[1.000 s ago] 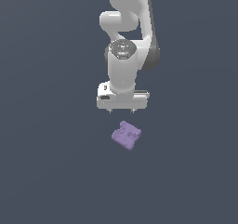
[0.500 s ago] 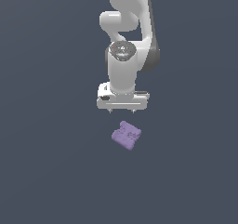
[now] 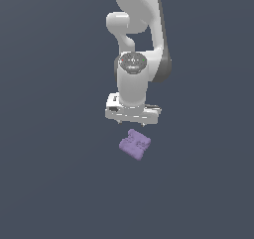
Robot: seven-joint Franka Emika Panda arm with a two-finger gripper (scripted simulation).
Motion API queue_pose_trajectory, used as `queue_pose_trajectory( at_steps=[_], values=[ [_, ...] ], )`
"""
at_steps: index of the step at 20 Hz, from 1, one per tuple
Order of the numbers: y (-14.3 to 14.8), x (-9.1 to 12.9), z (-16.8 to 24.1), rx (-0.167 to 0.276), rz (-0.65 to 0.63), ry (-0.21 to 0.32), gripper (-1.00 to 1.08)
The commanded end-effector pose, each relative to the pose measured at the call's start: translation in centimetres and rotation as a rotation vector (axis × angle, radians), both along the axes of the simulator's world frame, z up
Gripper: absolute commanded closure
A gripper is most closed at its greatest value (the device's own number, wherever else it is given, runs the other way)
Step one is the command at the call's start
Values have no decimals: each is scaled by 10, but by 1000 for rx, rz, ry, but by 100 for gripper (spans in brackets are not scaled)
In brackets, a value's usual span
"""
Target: Pick up the object and move it to a goal position.
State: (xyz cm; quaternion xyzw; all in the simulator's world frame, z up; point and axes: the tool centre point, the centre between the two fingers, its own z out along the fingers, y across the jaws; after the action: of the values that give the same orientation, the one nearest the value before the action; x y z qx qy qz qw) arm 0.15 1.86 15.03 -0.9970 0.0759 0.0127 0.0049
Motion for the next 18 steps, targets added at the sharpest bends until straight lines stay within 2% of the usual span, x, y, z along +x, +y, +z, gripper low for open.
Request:
queue_pose_trajectory(
  at_steps=[1, 11, 18],
  values=[
    [2, 5, -7, -1, -50, -2, -92],
    [13, 27, -40, -10, -288, -13, -92],
    [18, 35, -56, -15, -392, -19, -92]
  ],
)
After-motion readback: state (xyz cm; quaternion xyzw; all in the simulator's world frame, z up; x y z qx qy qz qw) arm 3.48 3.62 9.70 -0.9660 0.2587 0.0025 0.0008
